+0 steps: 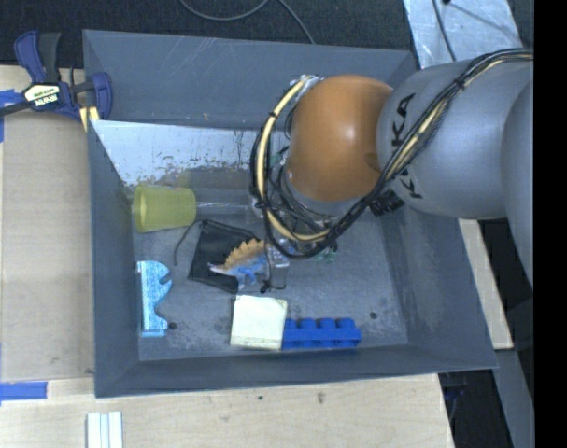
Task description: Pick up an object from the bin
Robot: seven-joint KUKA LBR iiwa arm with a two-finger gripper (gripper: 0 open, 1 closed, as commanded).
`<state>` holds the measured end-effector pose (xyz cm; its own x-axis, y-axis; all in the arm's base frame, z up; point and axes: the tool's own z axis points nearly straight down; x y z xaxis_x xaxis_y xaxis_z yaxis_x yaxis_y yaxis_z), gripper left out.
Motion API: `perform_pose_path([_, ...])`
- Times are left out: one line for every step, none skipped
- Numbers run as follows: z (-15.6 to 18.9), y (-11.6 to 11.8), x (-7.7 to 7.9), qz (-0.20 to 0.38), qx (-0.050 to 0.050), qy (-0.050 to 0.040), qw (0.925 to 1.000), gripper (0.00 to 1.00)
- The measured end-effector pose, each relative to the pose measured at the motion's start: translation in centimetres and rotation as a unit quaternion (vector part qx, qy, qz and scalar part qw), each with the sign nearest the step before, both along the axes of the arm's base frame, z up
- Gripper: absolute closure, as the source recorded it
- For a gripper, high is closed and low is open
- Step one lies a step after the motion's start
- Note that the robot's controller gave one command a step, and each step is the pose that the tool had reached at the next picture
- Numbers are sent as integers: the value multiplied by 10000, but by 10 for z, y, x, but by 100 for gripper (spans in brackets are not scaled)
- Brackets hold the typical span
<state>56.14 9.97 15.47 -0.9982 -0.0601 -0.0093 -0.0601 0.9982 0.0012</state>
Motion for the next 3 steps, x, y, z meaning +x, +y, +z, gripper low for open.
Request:
perform_pose_path([-81, 9, -17, 709, 7, -35, 9975, 100])
perform_pose_path([-82, 9, -17, 706, 7, -34, 9975, 100])
perform_pose_path([-82, 9, -17, 705, 7, -33, 9975, 100])
